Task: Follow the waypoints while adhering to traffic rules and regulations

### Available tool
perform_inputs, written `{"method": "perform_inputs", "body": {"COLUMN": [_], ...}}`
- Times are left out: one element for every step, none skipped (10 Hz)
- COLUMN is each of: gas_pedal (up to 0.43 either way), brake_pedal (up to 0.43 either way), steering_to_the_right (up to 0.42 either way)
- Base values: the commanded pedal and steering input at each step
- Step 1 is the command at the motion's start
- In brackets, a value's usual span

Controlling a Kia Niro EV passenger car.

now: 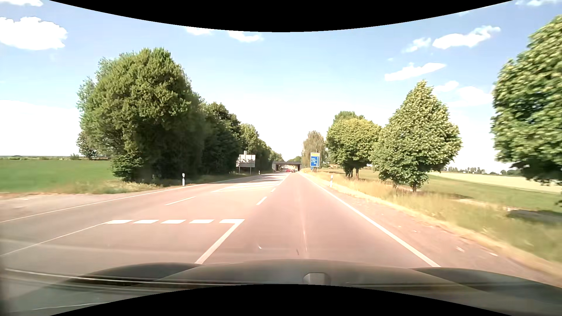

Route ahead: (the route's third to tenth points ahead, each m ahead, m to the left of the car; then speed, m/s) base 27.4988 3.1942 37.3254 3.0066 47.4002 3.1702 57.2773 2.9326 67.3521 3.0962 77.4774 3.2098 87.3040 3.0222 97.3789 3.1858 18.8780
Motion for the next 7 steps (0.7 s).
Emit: {"method": "perform_inputs", "body": {"gas_pedal": [0.02,0.02,0.02,0.02,0.02,0.02,0.02], "brake_pedal": [0.006,0.006,0.006,0.006,0.006,0.006,0.006], "steering_to_the_right": [0.002,0.002,0.002,0.002,0.002,0.002,0.002]}}
